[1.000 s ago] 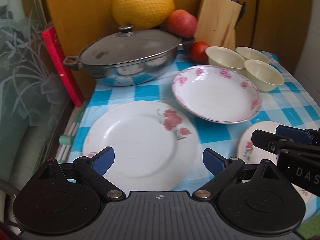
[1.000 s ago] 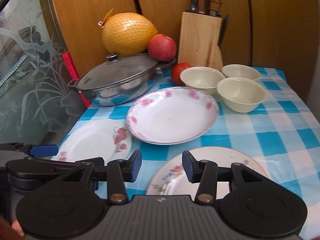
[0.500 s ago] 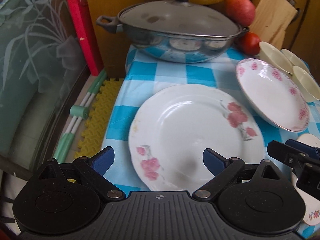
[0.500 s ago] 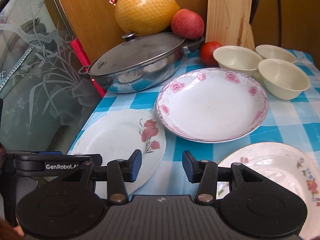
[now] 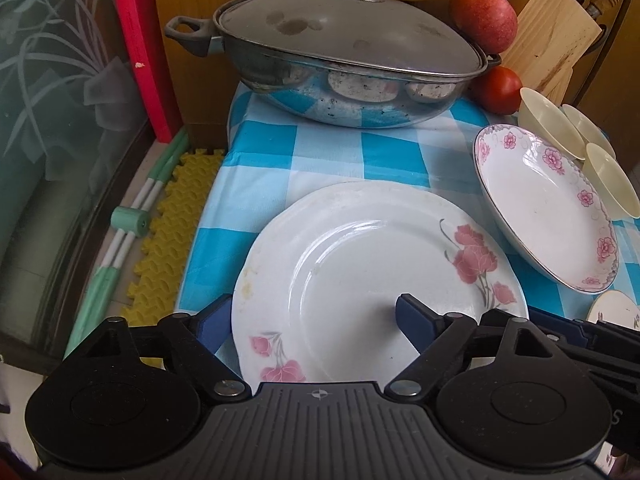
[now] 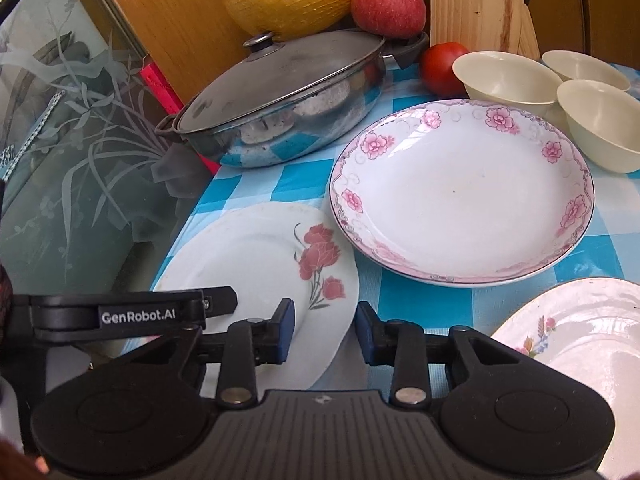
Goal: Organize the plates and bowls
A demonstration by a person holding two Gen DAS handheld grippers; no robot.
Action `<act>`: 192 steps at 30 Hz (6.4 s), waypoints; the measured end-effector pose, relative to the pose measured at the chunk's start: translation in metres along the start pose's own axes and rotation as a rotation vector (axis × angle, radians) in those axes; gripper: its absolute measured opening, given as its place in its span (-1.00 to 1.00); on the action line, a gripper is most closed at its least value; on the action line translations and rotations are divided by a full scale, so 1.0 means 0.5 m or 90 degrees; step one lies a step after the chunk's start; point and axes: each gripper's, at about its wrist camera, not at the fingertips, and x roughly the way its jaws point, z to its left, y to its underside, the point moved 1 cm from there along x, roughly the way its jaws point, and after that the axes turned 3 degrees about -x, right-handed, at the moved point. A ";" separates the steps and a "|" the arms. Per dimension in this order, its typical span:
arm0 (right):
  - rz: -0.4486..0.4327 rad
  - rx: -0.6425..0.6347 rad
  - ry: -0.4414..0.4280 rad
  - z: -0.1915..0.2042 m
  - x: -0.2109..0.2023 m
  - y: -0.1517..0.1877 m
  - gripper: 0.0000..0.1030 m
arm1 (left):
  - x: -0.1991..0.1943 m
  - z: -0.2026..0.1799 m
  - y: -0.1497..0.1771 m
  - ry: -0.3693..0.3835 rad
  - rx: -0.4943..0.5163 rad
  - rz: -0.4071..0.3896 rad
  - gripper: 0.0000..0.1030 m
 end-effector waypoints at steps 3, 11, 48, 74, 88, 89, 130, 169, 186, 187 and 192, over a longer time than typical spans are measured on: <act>-0.003 0.003 -0.006 -0.004 0.002 -0.003 -0.38 | 0.003 0.001 -0.004 0.003 0.006 -0.001 0.74; -0.006 0.001 -0.005 -0.007 0.000 -0.001 -0.39 | 0.016 -0.003 -0.018 0.014 0.025 -0.011 0.76; -0.009 -0.046 0.008 -0.001 -0.041 0.043 -0.32 | -0.041 -0.043 0.065 -0.021 0.104 -0.052 0.78; -0.082 0.023 0.080 -0.082 -0.230 0.076 -0.32 | -0.116 -0.169 0.097 0.080 0.149 -0.074 0.76; -0.082 0.095 0.162 -0.195 -0.306 0.131 -0.32 | -0.100 -0.329 0.149 0.121 0.253 -0.052 0.77; -0.083 0.094 0.166 -0.200 -0.308 0.131 -0.32 | -0.098 -0.336 0.150 0.121 0.255 -0.051 0.77; -0.111 0.087 0.170 -0.238 -0.189 -0.052 -0.35 | -0.026 -0.266 -0.018 0.084 0.083 -0.040 0.65; -0.030 0.094 0.145 -0.265 -0.006 -0.131 -0.45 | 0.122 -0.282 -0.104 0.071 0.094 -0.018 0.62; -0.024 0.088 0.145 -0.262 -0.008 -0.128 -0.50 | 0.121 -0.280 -0.103 0.070 0.092 -0.002 0.53; -0.024 0.088 0.144 -0.261 -0.009 -0.128 -0.51 | 0.118 -0.277 -0.101 0.070 0.092 -0.002 0.52; -0.038 0.076 0.129 -0.237 -0.019 -0.131 -0.52 | 0.099 -0.255 -0.096 0.069 0.080 -0.006 0.51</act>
